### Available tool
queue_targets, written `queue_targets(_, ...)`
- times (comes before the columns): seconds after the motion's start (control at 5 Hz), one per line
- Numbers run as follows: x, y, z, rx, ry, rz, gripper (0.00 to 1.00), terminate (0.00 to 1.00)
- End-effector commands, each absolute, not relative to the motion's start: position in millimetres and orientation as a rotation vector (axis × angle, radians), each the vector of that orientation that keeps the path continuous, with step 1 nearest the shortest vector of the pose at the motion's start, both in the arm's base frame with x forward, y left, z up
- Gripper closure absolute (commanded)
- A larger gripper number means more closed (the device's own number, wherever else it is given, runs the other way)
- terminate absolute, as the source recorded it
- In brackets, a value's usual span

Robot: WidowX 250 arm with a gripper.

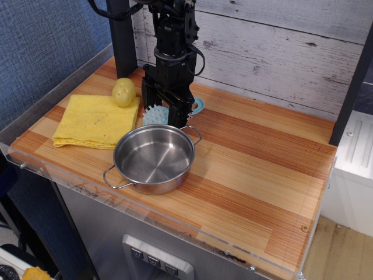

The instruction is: Move the brush from corner to edge of the table.

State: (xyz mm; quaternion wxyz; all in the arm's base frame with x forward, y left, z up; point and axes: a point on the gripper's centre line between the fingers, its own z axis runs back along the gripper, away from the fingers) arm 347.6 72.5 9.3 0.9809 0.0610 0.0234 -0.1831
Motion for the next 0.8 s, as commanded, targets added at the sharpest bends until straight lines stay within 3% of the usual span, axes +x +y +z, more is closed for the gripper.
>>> queue_targets(0.0, 346.3, 75.2, 17.1, 0.114, 0.017, -0.351, 1.0, 0.0)
queue_targets(0.4, 349.7, 80.7, 38.8, 0.116, -0.039, -0.298, 1.0, 0.0)
queue_targets(0.6, 354.5, 83.3, 74.3, 0.179, -0.114, -0.233, 1.0, 0.0)
